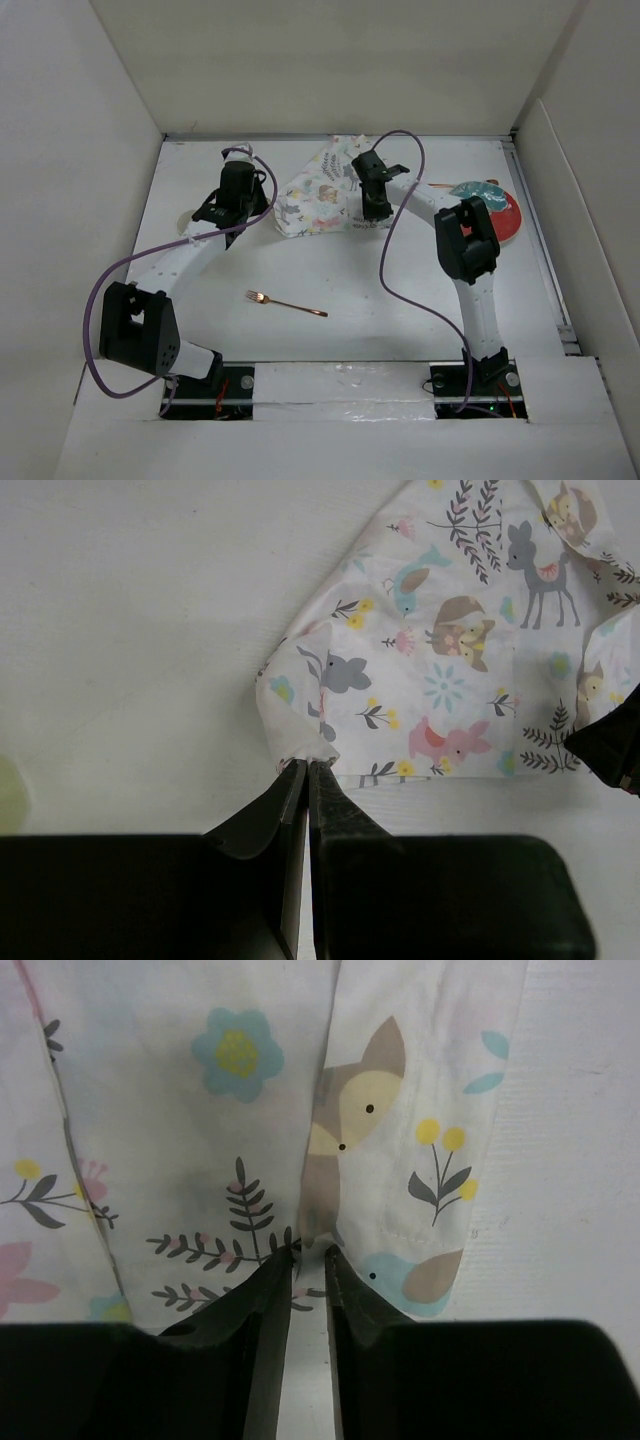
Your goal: Set the dinner table for one person
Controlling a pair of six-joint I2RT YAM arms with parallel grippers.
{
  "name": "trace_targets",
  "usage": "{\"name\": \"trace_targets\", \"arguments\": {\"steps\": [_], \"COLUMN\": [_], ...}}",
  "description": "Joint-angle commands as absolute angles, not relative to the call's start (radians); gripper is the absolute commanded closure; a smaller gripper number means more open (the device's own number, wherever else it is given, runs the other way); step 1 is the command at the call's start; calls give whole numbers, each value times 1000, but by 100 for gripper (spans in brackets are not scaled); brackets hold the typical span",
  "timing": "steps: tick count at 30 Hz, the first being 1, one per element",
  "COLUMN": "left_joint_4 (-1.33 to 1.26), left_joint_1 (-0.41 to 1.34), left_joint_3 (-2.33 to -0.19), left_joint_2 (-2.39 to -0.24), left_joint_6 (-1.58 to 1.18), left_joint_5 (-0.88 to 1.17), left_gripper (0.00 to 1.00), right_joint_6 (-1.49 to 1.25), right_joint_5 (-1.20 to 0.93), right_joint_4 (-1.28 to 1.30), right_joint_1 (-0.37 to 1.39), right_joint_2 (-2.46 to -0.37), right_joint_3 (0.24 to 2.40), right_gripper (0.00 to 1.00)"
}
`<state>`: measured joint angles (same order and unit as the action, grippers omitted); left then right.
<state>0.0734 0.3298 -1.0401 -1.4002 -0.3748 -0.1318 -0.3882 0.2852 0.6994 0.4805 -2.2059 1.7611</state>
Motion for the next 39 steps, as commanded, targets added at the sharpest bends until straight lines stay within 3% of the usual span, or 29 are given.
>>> {"name": "trace_targets", "arguments": {"steps": [1, 4, 7, 10, 16, 25, 32, 39], "left_joint_4": [40, 40, 41, 41, 52, 86, 126, 43], "left_joint_1": [331, 331, 331, 331, 331, 331, 261, -9], "left_joint_3": [-1037, -1035, -1035, -1034, -1052, -1158, -1472, -1646], "left_joint_2": [-1394, -1399, -1397, -1394, -1394, -1391, -1371, -1292], "left_joint_6": [-367, -368, -371, -370, -374, -394, -451, -737], "left_joint_5": [-138, -138, -137, -140, -134, -104, -6, 259], "left_gripper": [100, 100, 100, 100, 100, 100, 100, 100], "right_joint_6": [-380, -383, -388, -402, -426, -488, -564, -658], "right_joint_5": [302, 304, 307, 313, 284, 118, 12, 60], "right_joint_4": [716, 724, 718, 709, 687, 598, 523, 597], "right_joint_1": [466, 466, 466, 457, 448, 365, 272, 216], "right_joint_2": [-2213, -2215, -2207, -2195, -2114, -1901, -1533, -1185], "right_joint_3": [1789, 1784, 1770, 1761, 1758, 1629, 1548, 1661], "right_gripper": [70, 70, 85, 92, 100, 100, 100, 100]}}
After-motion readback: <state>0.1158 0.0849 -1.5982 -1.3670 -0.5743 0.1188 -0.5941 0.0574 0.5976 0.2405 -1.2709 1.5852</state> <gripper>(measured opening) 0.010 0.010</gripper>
